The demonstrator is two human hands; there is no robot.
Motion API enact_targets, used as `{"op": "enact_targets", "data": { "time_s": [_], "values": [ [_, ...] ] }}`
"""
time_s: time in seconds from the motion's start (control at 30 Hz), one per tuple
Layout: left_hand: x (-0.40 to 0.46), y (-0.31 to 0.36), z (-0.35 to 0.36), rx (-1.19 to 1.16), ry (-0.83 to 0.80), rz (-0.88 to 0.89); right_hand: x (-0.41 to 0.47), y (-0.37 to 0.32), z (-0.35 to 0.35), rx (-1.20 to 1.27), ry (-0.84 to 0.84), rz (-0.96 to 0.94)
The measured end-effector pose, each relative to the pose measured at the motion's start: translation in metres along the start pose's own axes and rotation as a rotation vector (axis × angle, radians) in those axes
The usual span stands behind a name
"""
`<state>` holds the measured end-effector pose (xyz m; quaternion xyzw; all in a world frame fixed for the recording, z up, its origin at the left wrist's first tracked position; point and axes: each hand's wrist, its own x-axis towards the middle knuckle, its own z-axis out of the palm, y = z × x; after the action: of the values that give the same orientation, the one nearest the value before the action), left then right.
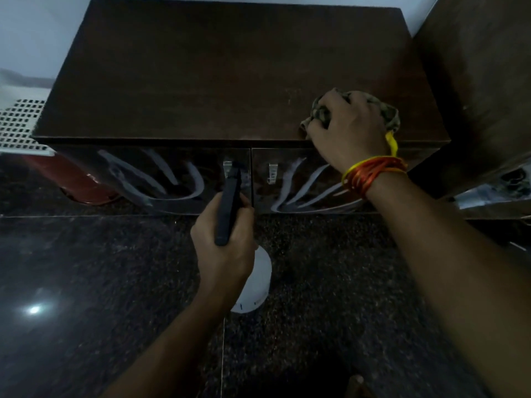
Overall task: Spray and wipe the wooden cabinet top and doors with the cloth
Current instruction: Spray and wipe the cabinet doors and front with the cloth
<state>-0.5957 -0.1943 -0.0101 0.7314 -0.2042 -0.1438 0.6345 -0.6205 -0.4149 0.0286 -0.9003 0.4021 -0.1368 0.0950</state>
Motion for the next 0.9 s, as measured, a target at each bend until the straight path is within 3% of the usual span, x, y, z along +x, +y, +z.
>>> {"op": "enact_targets", "data": {
  "time_s": [0.6, 0.9],
  "values": [
    [0.007, -0.094, 0.027, -0.101, 0.107, 0.223, 0.014, 0.006, 0.005, -0.113, 0.119, -0.197],
    [-0.003, -0.096, -0.001, -0.026, 0.136, 0.218, -0.018, 0.002, 0.009, 0.039, 0.281, -0.161]
  ]
}}
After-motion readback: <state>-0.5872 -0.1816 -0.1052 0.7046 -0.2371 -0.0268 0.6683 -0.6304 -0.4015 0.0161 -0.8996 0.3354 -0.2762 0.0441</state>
